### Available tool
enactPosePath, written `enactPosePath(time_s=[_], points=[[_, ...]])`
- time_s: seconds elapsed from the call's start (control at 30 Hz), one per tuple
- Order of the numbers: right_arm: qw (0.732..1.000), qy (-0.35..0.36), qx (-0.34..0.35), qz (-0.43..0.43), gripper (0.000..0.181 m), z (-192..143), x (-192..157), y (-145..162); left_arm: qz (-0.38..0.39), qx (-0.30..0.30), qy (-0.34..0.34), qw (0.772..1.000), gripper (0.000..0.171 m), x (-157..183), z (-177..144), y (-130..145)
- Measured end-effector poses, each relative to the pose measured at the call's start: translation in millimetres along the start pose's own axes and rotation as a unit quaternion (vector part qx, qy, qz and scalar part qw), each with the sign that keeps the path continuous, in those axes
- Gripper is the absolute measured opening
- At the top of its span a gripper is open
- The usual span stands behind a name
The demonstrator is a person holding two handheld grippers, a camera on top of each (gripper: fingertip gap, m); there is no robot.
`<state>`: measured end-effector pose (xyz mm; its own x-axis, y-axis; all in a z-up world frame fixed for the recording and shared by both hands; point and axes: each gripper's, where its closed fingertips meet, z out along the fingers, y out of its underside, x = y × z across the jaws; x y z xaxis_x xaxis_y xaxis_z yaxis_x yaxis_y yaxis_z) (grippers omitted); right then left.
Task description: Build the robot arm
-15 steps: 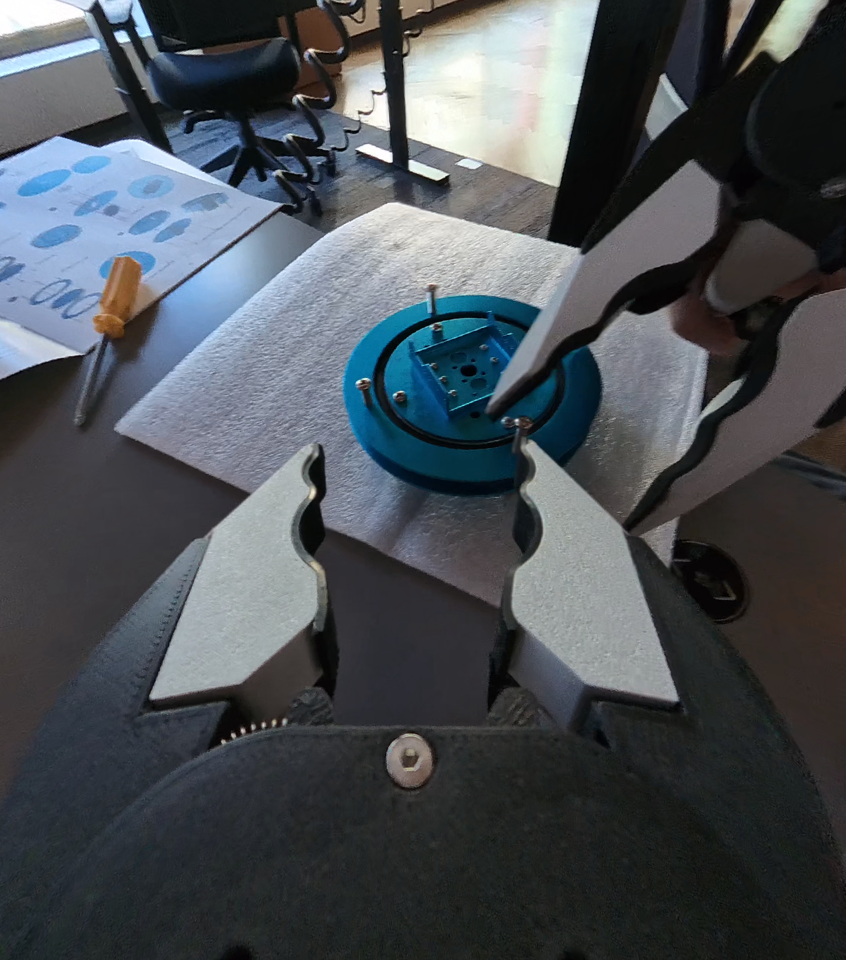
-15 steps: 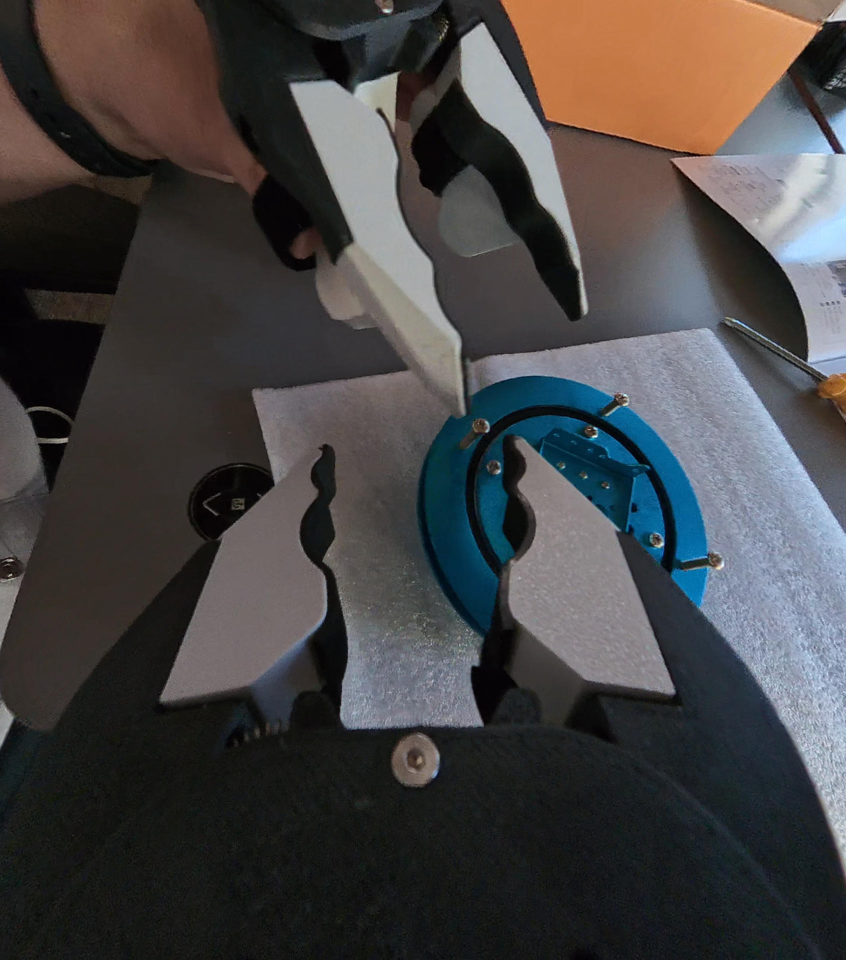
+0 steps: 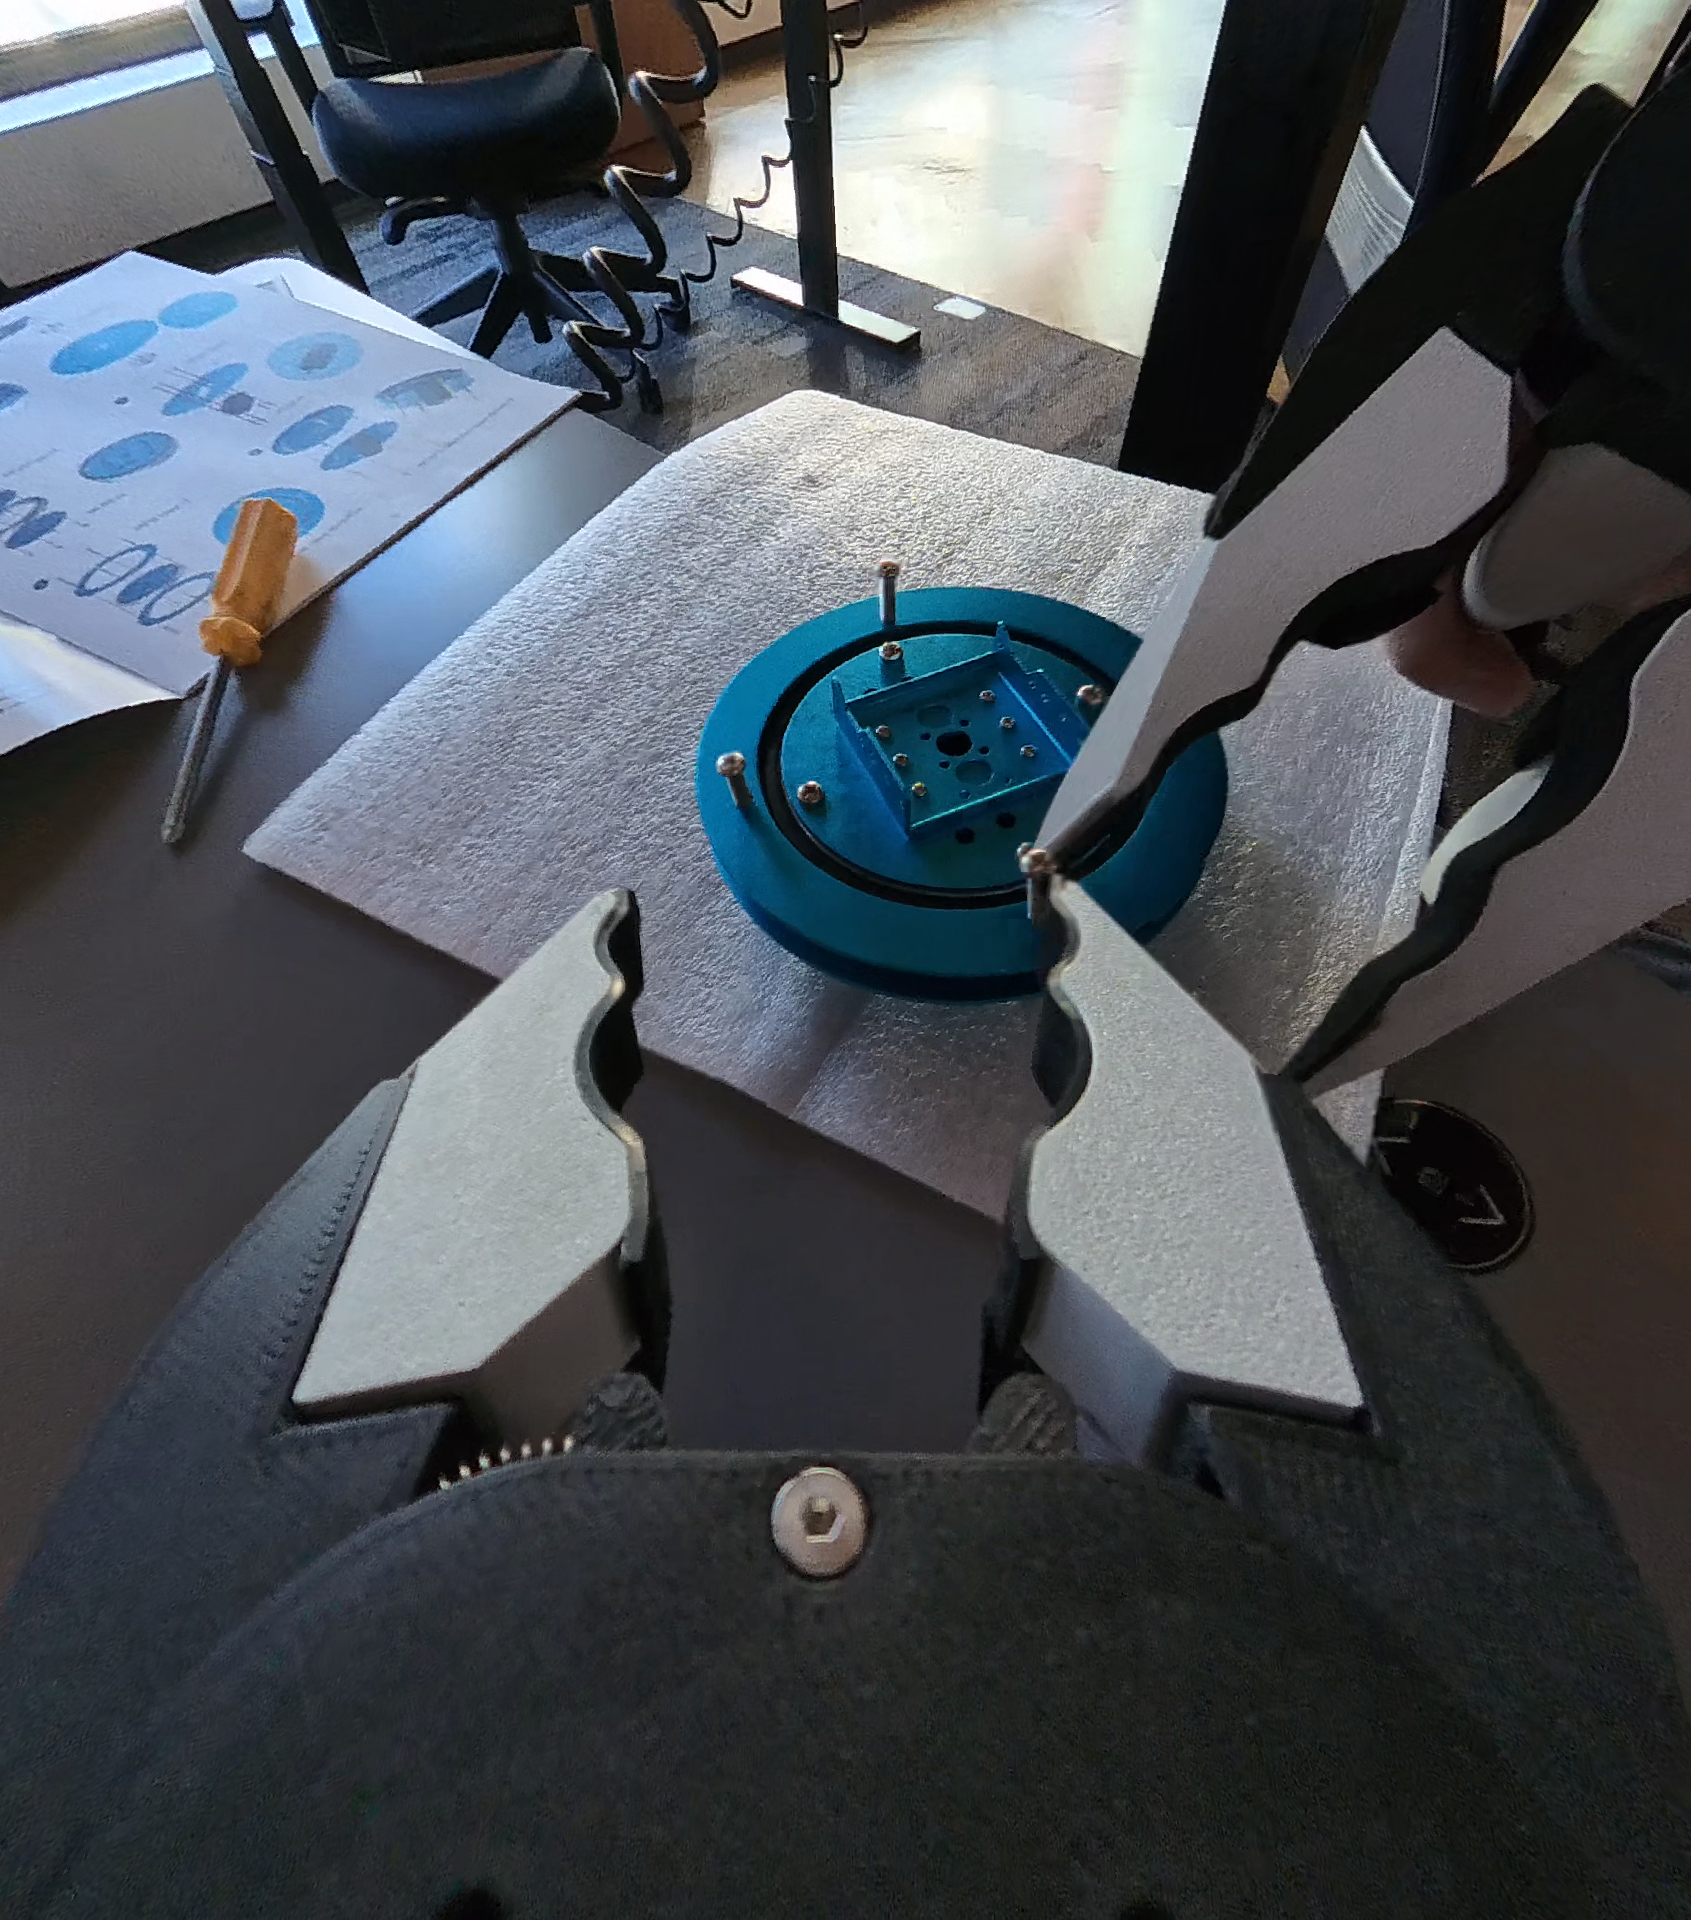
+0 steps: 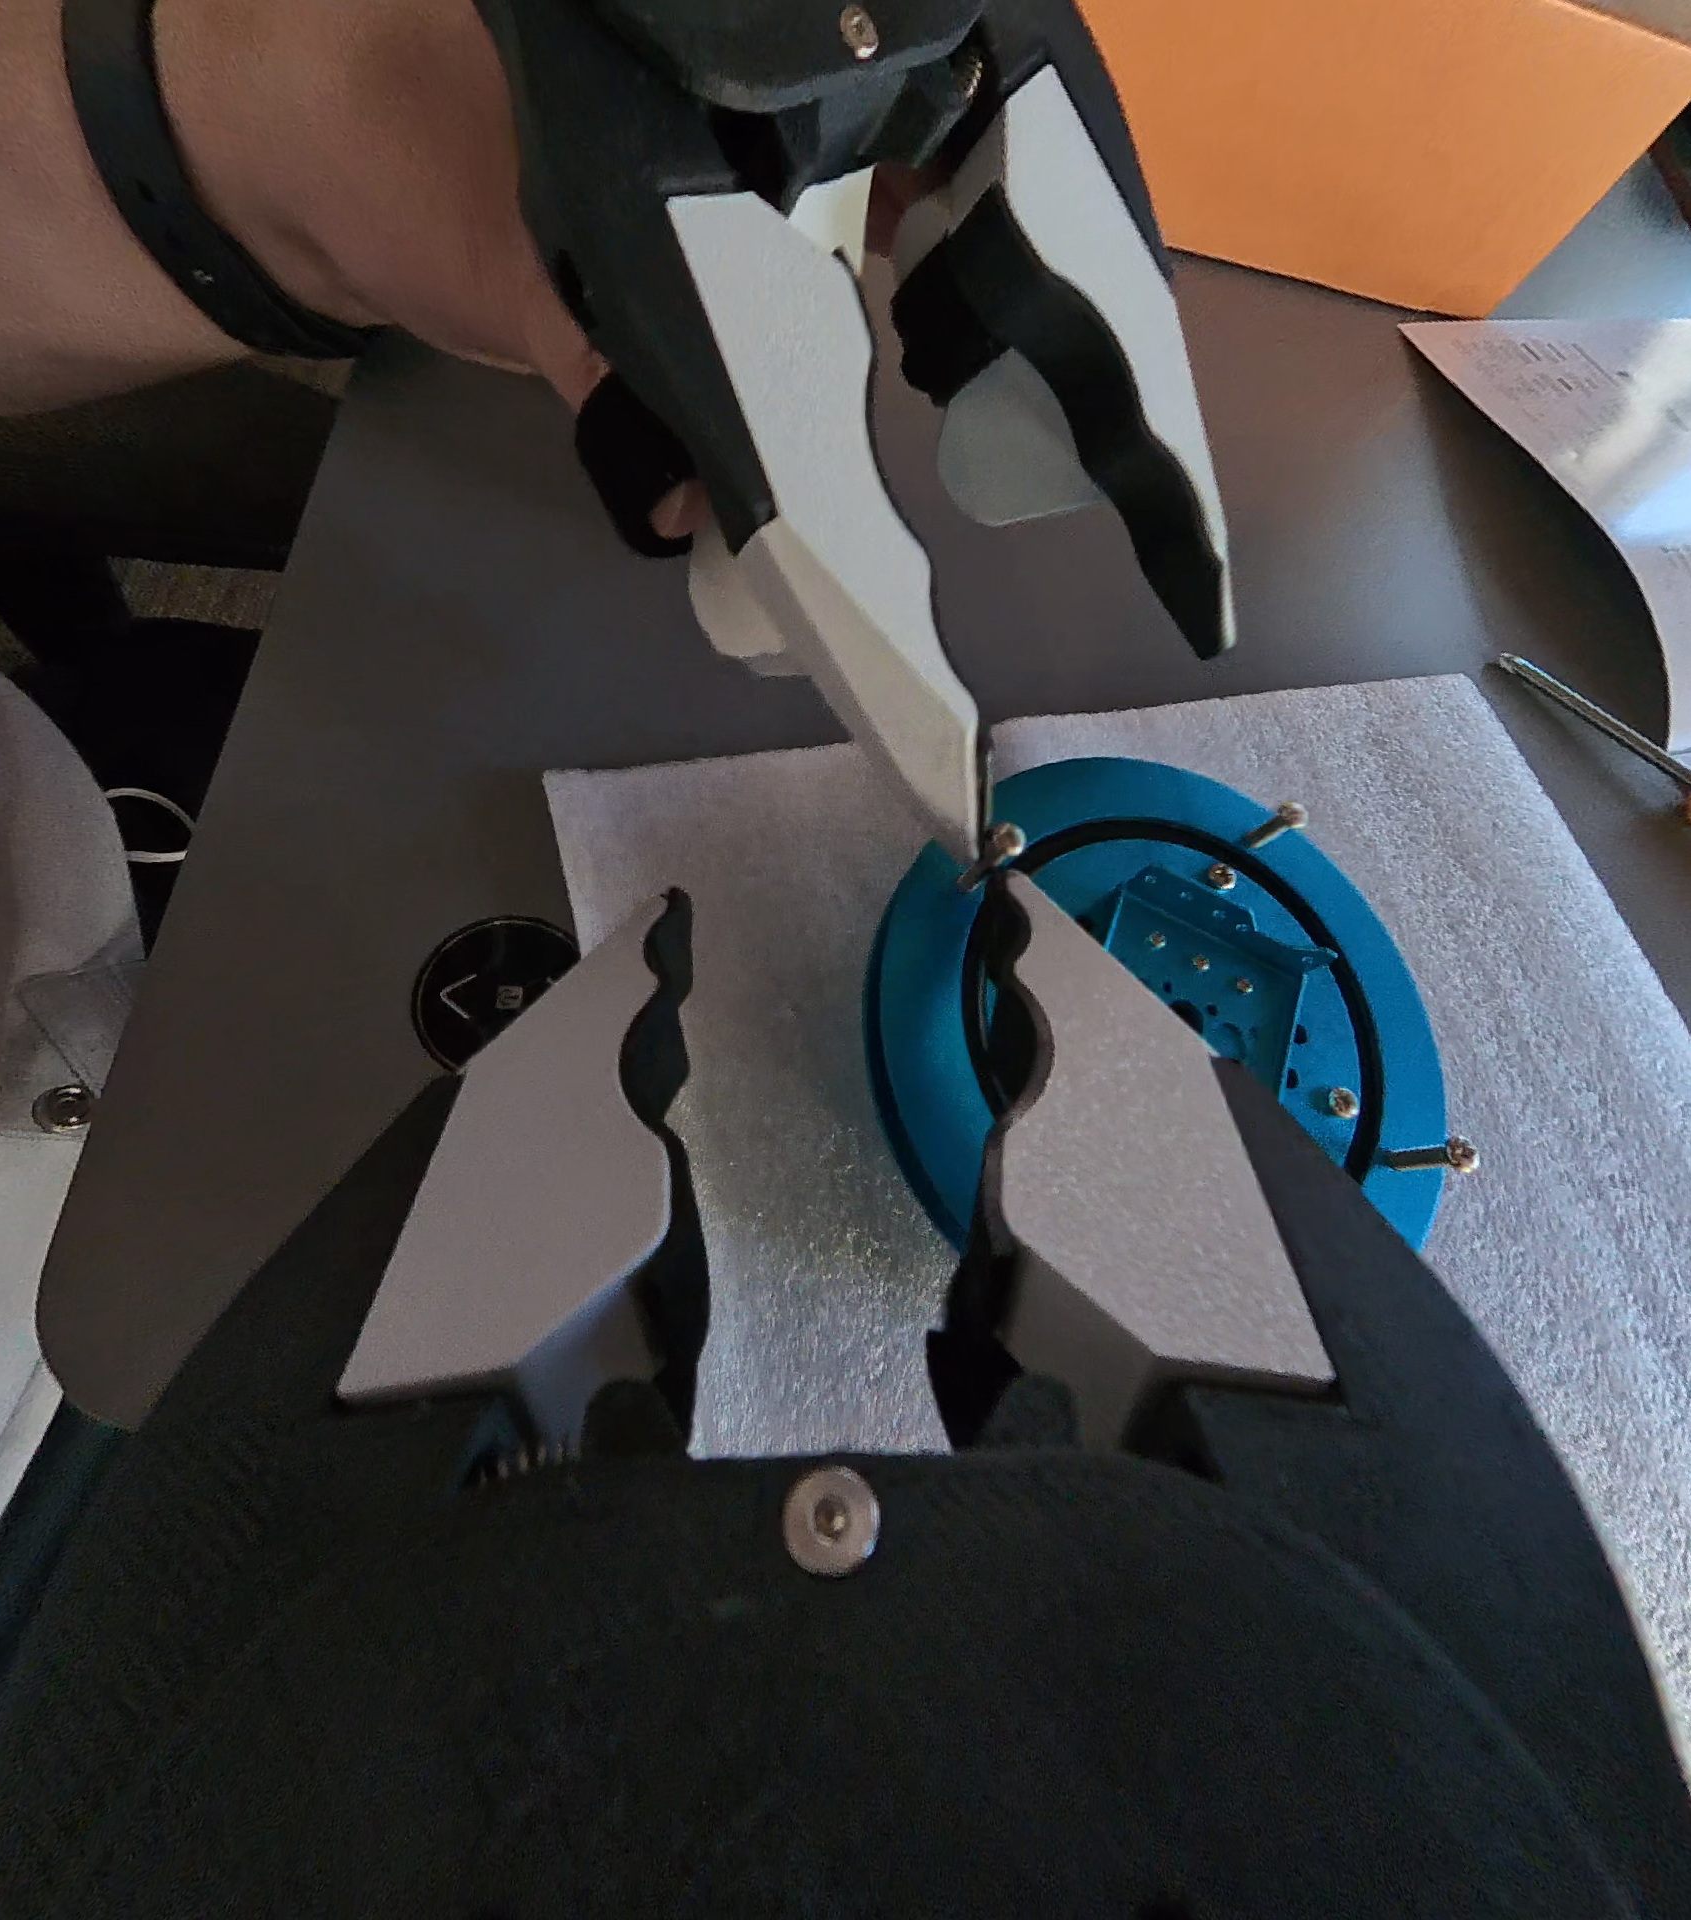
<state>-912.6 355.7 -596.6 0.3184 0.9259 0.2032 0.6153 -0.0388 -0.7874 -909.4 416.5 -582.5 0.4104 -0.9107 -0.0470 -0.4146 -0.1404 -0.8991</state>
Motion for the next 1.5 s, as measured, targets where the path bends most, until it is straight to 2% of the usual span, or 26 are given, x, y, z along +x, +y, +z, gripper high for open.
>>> enactPosePath(time_s=[0.07, 0.2, 0.33, 0.5, 0.57, 0.63, 0.77, 0.87, 1.0, 1.03, 1.1, 1.13, 1.2, 1.33, 1.5], points=[[1.0, 0.002, 0.006, 0.003, 0.054, -2.0, 0.7, -1.2, -0.003, 0.003, -0.007, 1.0, 0.07, -3.3, -3.8, 0.9], [1.0, 0.021, 0.013, 0.0, 0.065, -1.8, 7.5, -7.3, -0.014, 0.014, 0.012, 1.0, 0.072, 4.0, -5.3, -3.0], [1.0, 0.005, -0.003, -0.01, 0.063, 7.1, 2.5, -6.5, -0.007, 0.009, 0.015, 1.0, 0.073, 7.1, 1.9, -4.3], [1.0, 0.005, 0.002, -0.002, 0.058, 1.9, 0.9, -4.5, -0.006, 0.004, 0.012, 1.0, 0.083, 4.6, 1.4, -1.8], [1.0, 0.01, -0.002, -0.002, 0.059, 0.3, 1.6, -2.5, -0.007, 0.004, 0.009, 1.0, 0.081, 2.4, -0.8, -0.9], [1.0, 0.009, 0.001, 0.001, 0.056, -1.3, 2.1, -2.3, -0.007, 0.008, -0.005, 1.0, 0.069, -3.2, -4.3, -0.1], [1.0, 0.019, 0.01, 0.0, 0.062, -0.7, 7.7, -7.3, -0.018, 0.01, 0.024, 0.999, 0.076, 6.8, -4.1, -1.5], [1.0, 0.008, 0.0, -0.011, 0.061, 5.2, 3.6, -8.4, -0.001, 0.005, 0.011, 1.0, 0.073, 7.7, 1.7, -2.4], [1.0, 0.005, -0.001, -0.002, 0.061, 2.8, 1.9, -6.0, -0.007, 0.001, 0.006, 1.0, 0.083, 2.6, 1.6, -0.5], [1.0, 0.008, -0.003, -0.002, 0.061, 1.4, 2.3, -4.3, -0.007, 0.001, 0.004, 1.0, 0.082, 1.2, 0.6, 0.2], [1.0, 0.008, 0.0, -0.002, 0.053, -2.2, 1.6, -3.8, -0.003, 0.003, -0.021, 1.0, 0.063, -7.4, -2.8, 1.3], [1.0, 0.01, 0.003, 0.001, 0.053, -3.4, 2.1, -4.1, 0.0, 0.007, -0.026, 1.0, 0.066, -9.4, -4.7, 0.8], [1.0, 0.021, 0.001, 0.003, 0.059, -3.7, 6.6, -2.5, -0.016, 0.017, 0.006, 1.0, 0.074, -0.9, -6.6, -2.2], [1.0, 0.017, 0.005, -0.01, 0.064, 1.8, 4.8, -8.9, -0.018, 0.02, 0.029, 0.999, 0.076, 10.2, -3.7, -5.0], [1.0, 0.009, -0.002, -0.008, 0.063, 2.6, 1.6, -5.6, -0.004, 0.005, 0.007, 1.0, 0.081, 5.2, 2.0, -1.8]])
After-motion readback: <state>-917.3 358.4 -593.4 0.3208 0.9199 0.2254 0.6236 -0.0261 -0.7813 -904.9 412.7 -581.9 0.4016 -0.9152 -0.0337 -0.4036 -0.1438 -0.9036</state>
